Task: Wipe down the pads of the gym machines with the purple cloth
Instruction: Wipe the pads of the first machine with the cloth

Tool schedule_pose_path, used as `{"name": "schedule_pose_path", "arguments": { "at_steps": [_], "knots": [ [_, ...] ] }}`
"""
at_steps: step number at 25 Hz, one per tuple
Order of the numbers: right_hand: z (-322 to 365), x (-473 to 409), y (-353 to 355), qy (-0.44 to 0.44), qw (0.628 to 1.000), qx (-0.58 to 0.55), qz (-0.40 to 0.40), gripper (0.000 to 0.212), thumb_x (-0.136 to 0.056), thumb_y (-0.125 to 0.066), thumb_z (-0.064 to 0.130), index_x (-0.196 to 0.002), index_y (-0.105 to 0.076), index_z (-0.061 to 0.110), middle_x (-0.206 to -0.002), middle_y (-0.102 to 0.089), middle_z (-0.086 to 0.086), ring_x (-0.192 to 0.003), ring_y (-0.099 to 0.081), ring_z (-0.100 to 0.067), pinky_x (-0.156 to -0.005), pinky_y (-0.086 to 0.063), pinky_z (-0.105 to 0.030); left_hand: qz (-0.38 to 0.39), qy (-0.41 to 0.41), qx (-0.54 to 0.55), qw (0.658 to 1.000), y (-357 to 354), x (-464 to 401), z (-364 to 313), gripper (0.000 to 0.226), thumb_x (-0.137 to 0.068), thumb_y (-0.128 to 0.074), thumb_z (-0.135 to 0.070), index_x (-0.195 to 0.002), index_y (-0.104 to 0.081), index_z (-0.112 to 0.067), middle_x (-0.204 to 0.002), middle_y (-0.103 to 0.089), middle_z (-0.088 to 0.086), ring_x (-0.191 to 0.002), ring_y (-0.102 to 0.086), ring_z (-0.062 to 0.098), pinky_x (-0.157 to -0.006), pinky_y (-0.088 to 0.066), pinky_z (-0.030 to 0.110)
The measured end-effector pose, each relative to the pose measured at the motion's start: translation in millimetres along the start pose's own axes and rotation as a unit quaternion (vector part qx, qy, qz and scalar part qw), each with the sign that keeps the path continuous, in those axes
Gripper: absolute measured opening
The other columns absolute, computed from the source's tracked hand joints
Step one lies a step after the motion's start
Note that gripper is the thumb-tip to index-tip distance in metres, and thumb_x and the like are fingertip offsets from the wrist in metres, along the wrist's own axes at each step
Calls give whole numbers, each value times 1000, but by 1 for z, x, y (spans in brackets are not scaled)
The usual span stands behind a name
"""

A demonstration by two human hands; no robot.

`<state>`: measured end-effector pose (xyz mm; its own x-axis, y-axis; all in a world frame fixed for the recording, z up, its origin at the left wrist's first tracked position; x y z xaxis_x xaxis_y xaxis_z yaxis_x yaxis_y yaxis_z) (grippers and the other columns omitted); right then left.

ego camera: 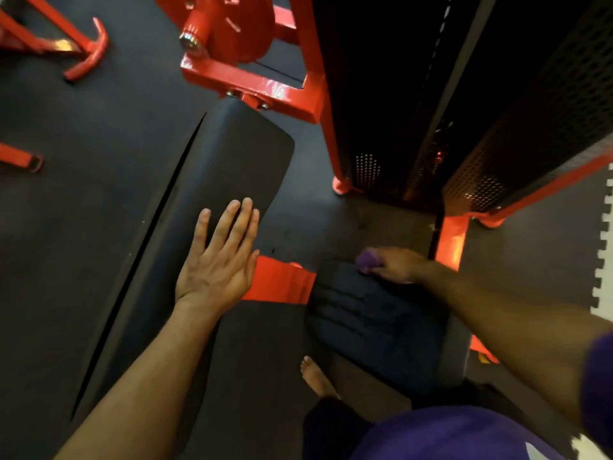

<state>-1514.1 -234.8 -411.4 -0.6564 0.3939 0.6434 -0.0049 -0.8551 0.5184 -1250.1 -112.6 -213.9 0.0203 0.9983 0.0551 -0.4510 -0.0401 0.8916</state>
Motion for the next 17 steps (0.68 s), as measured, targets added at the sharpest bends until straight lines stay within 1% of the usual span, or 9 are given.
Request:
{"name": "schedule_pose_path", "arguments": {
  "at_steps": [3, 6, 8, 10, 11, 12, 13, 15, 17],
  "knots": [
    [33, -34, -12, 34, 999, 3, 21, 36, -99, -58, 48, -131, -59, 35, -132, -59, 4, -123, -56, -20, -101, -39, -24, -6, 2, 2, 1000, -1, -1, 1, 67, -108, -26, -39, -166, -8, -10, -174, -1, 9, -160, -3, 26, -128, -4, 58],
    [-10, -3, -4, 42, 999, 2, 4, 42, -96, -64, 43, -135, -60, 27, -144, -56, 0, -128, -55, -22, -104, -42, -29, -14, 12, 12, 1000, 1, -1, 1, 67, -108, -28, -39, -166, -9, -10, -174, -2, 8, -160, -4, 25, -128, -5, 58],
    [-43, 42, 10, 47, 999, 7, -4, 45, -92, -68, 37, -135, -61, 24, -141, -56, 3, -125, -56, -19, -101, -41, -26, -10, 10, 14, 1000, 2, -1, 0, 67, -108, -28, -38, -166, -7, -10, -174, 1, 9, -161, -1, 25, -128, -5, 59],
    [-69, 92, 24, 40, 999, -7, -14, 61, -81, -61, 59, -134, -60, 28, -131, -59, 6, -117, -59, -17, -97, -41, -25, 1, 8, 15, 1000, 4, -3, -1, 67, -108, -27, -37, -165, -4, -10, -174, 3, 9, -160, 1, 26, -127, -5, 59],
    [-81, 110, 28, 21, 999, -30, -22, 66, -76, -56, 74, -131, -58, 37, -126, -60, 9, -111, -61, -16, -93, -43, -26, 3, 8, 12, 1000, 4, -3, -1, 67, -109, -26, -36, -165, -3, -10, -174, 4, 9, -160, 2, 26, -127, -5, 59],
    [-92, 117, 29, 0, 998, -54, -39, 63, -75, -53, 83, -126, -55, 46, -122, -62, 11, -106, -62, -14, -90, -44, -27, 4, 9, 8, 1000, 3, -2, 0, 67, -109, -25, -36, -165, -2, -9, -174, 4, 9, -160, 2, 26, -127, -5, 59],
    [-97, 115, 26, -12, 997, -67, -44, 55, -79, -53, 83, -122, -53, 48, -121, -64, 10, -103, -62, -13, -88, -45, -27, 1, 11, 6, 1000, 3, -1, 0, 66, -109, -24, -37, -165, -2, -9, -174, 4, 10, -160, 2, 26, -127, -5, 59],
    [-87, 86, 17, -18, 997, -62, -34, 42, -90, -58, 64, -126, -56, 42, -125, -66, 6, -107, -63, -14, -93, -47, -31, -6, 12, 11, 1000, 3, -1, 0, 66, -109, -23, -37, -165, -2, -9, -174, 4, 10, -160, 2, 27, -127, -5, 59],
    [-52, 35, 5, 27, 999, -41, -16, 33, -95, -61, 50, -127, -58, 44, -127, -66, 9, -110, -63, -11, -98, -49, -35, -15, 9, 11, 1000, 3, -1, 0, 66, -109, -23, -38, -165, -2, -9, -174, 4, 11, -160, 1, 27, -128, -5, 59]
  ]
}}
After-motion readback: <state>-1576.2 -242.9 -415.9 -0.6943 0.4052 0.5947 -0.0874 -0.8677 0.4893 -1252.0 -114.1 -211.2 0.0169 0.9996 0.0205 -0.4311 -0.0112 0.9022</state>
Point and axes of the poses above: each hand's wrist, its own x-axis away from the middle knuckle, its own y-axis out of the back of the hand, z = x × y, the point moved 7 cm from there along -x, towards the middle knuckle
